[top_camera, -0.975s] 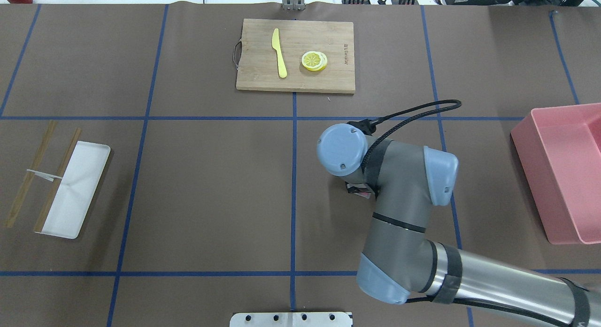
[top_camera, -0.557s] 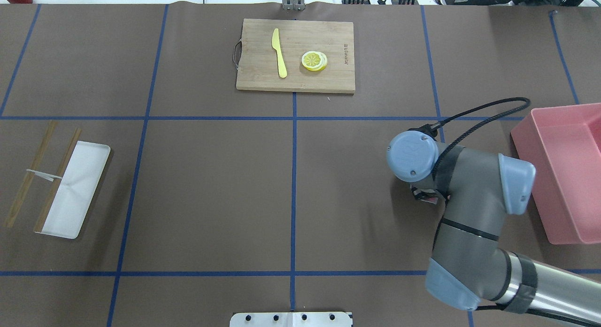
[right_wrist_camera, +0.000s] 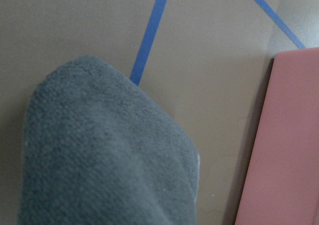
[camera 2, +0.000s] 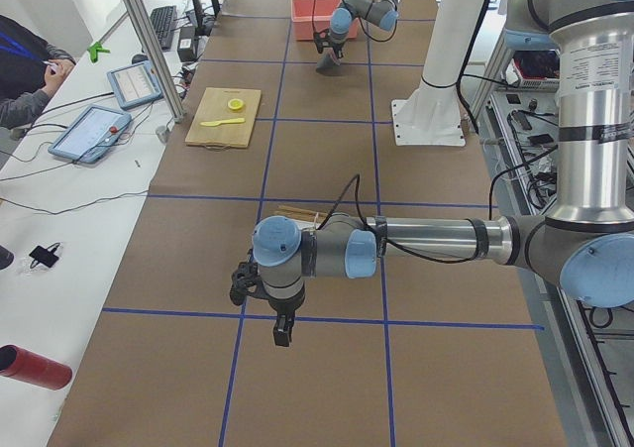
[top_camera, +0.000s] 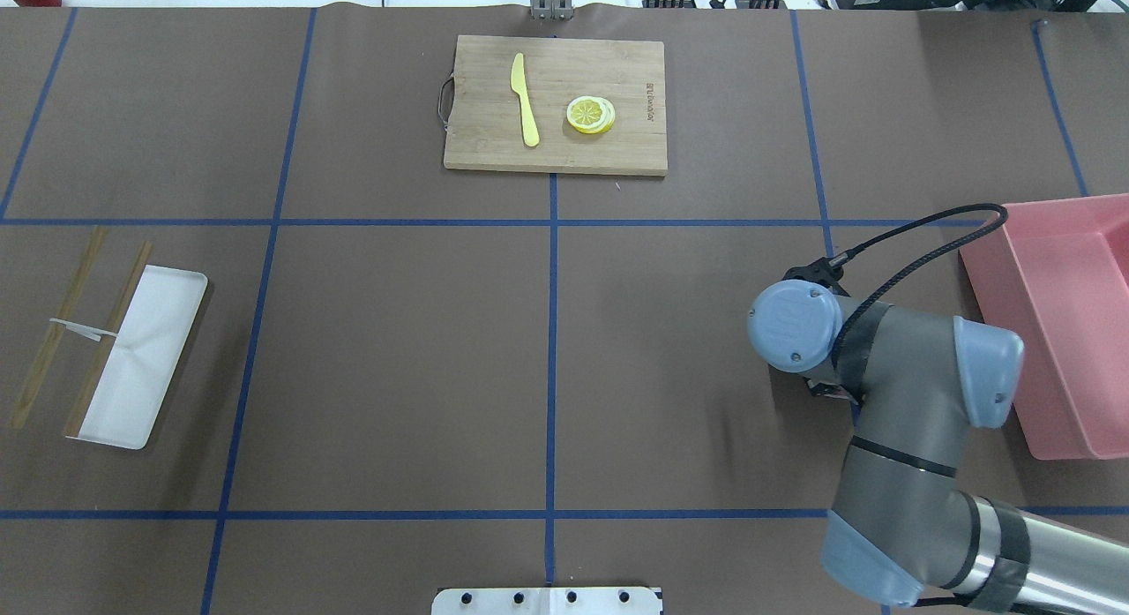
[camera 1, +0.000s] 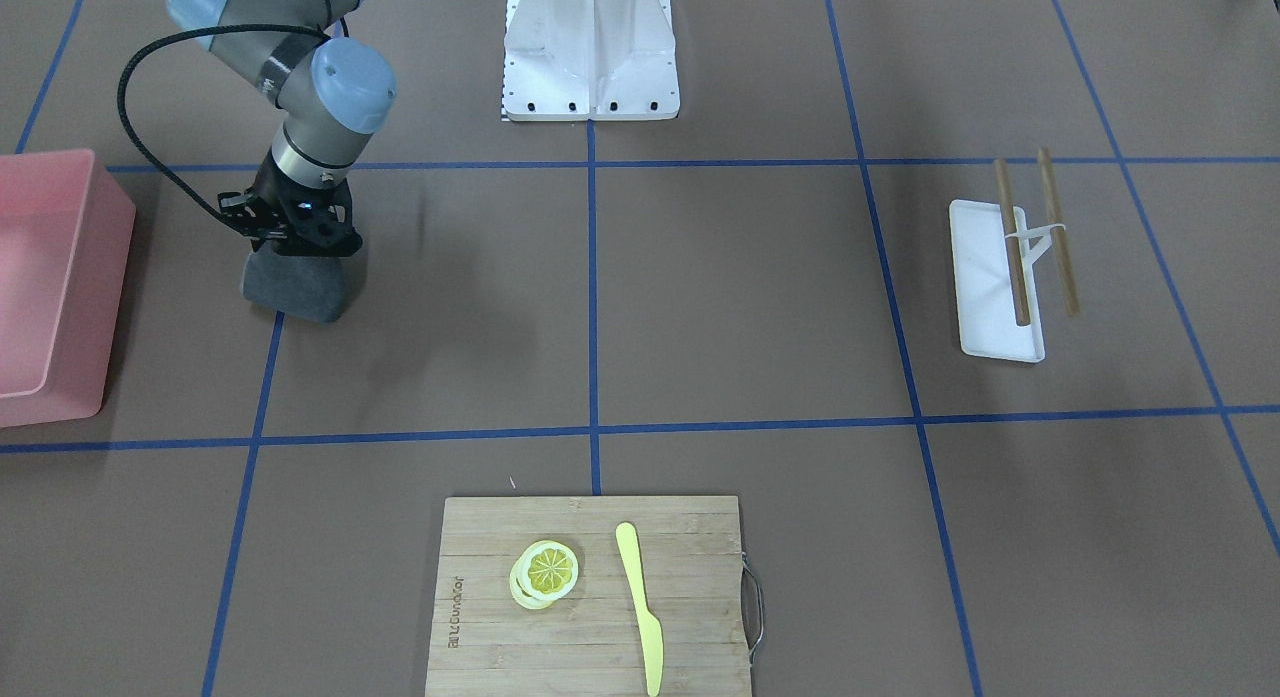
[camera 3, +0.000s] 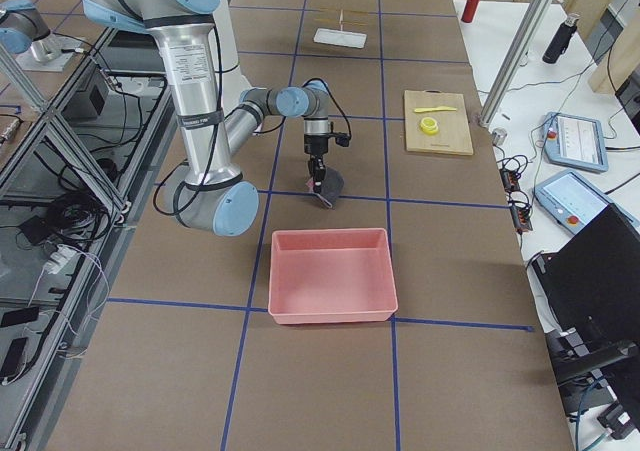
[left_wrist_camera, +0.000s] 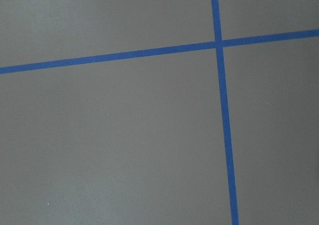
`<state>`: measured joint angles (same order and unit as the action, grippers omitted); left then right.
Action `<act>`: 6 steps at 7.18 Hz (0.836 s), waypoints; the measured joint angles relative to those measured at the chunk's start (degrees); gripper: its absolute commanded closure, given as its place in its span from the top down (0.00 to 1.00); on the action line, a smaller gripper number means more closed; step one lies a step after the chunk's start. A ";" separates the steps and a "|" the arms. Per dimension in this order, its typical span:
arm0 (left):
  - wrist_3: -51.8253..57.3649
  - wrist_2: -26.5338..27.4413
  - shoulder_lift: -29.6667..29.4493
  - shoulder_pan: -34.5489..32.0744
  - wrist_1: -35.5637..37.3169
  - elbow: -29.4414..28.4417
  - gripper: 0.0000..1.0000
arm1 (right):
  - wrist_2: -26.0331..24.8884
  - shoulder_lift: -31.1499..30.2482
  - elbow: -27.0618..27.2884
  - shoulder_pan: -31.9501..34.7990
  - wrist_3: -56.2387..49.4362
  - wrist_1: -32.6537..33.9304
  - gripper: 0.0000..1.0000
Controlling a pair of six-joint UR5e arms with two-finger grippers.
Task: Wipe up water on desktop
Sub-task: 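Wipe the cloth back and forth across the table with the right gripper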
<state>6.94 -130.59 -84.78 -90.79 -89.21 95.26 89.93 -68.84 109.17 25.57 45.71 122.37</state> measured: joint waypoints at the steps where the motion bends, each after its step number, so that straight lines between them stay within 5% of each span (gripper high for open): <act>1: 0.00 -0.01 -0.03 0.00 0.00 -0.01 0.98 | 0.35 4.69 -3.29 -0.41 0.21 0.10 0.00; 6: 0.00 -0.02 0.05 0.00 0.00 -0.06 0.98 | 5.06 25.44 -17.91 -1.28 10.16 -4.87 0.00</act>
<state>6.94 -130.61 -84.73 -90.79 -89.21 95.20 95.00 -43.41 91.25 24.29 55.87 117.50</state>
